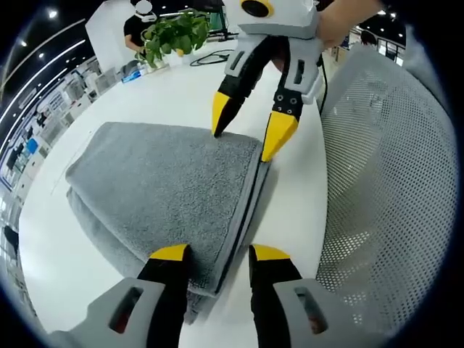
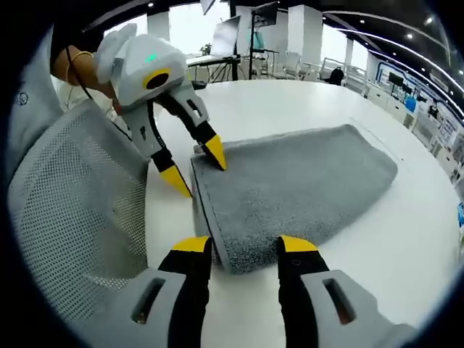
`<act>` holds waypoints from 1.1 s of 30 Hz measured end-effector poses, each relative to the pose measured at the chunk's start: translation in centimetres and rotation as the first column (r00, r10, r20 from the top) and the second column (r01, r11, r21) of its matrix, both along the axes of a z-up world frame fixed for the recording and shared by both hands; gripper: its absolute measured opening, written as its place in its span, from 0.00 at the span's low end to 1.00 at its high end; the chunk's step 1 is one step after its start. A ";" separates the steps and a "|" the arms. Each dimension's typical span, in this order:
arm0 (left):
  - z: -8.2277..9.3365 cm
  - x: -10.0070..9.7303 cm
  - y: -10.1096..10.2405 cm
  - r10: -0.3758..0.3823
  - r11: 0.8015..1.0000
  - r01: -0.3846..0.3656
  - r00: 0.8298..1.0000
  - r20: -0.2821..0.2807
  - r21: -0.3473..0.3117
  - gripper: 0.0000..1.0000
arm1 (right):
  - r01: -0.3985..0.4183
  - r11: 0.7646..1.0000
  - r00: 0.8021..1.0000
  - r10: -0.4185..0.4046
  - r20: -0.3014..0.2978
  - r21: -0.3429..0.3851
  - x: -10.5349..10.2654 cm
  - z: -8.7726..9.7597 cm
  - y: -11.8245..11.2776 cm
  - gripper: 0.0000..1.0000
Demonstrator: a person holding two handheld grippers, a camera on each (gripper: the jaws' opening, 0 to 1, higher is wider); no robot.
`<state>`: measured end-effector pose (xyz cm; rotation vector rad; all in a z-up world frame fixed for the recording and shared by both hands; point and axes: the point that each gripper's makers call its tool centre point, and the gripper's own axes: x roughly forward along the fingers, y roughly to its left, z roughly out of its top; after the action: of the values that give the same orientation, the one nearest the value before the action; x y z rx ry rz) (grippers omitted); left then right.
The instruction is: Fold the towel on the table until its edges align and the towel forms a compact rectangular stack.
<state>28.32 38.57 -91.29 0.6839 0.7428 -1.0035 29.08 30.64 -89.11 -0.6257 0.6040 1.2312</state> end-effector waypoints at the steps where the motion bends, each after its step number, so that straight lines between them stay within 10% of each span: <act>1: 0.0 0.1 0.0 -0.001 1.000 0.001 1.000 0.004 0.000 0.31 | -0.005 1.000 1.000 0.005 0.008 0.000 -0.2 0.0 0.1 0.36; 14: -0.1 0.3 0.0 -0.007 1.000 0.007 1.000 0.003 -0.011 0.26 | -0.200 0.967 0.958 0.226 0.174 -0.157 -2.0 -2.2 0.4 0.25; 26: -0.9 1.1 0.0 -0.021 1.000 0.020 1.000 0.008 0.007 0.14 | -0.024 1.000 0.997 0.024 0.071 0.000 -0.8 -2.2 0.3 0.13; 33: -0.6 1.9 -0.3 0.069 0.993 -0.073 0.996 -0.049 -0.094 0.08 | 0.135 0.988 0.990 -0.132 -0.045 0.072 -0.2 -2.0 0.2 0.06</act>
<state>30.17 38.31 -91.86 0.5491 0.7494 -0.9860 28.83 30.84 -91.06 -0.4906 0.6206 1.1372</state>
